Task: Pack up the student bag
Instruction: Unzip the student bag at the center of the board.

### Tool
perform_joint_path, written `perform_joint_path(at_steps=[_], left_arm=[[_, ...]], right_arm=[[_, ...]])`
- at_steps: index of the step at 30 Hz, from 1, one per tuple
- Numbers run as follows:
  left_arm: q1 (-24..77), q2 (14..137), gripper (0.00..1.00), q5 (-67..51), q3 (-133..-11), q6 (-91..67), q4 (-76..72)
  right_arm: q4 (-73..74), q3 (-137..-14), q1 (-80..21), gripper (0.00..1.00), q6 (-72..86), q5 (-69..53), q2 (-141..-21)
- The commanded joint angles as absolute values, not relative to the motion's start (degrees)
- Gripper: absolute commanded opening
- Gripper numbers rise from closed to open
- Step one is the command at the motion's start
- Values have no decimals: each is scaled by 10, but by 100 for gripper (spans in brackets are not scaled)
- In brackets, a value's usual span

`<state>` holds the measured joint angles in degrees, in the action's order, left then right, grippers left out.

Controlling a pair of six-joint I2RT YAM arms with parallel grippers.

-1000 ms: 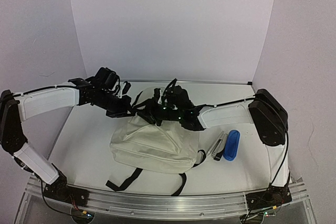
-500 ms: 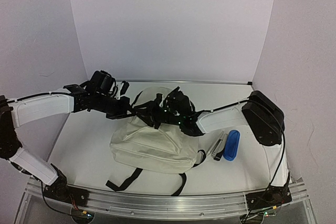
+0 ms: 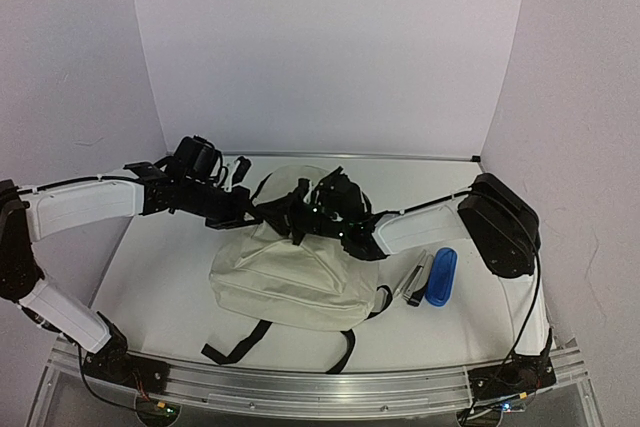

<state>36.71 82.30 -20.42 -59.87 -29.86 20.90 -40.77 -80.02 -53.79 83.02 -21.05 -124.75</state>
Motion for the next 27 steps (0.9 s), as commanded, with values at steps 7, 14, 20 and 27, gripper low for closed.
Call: perform_joint_path(at_steps=[7, 14, 20, 27], left_arm=[[372, 795, 45, -176, -605, -281, 200], [324, 764, 62, -105, -588, -308, 243], [319, 820, 57, -126, -607, -314, 245], [319, 870, 55, -165, -627, -304, 212]], right_arm=[[-407, -803, -545, 0, 779, -185, -1222], [-300, -816, -546, 0, 681, -126, -1185], [-238, -826, -545, 0, 624, -87, -1162], [-206, -841, -545, 0, 602, -81, -1163]])
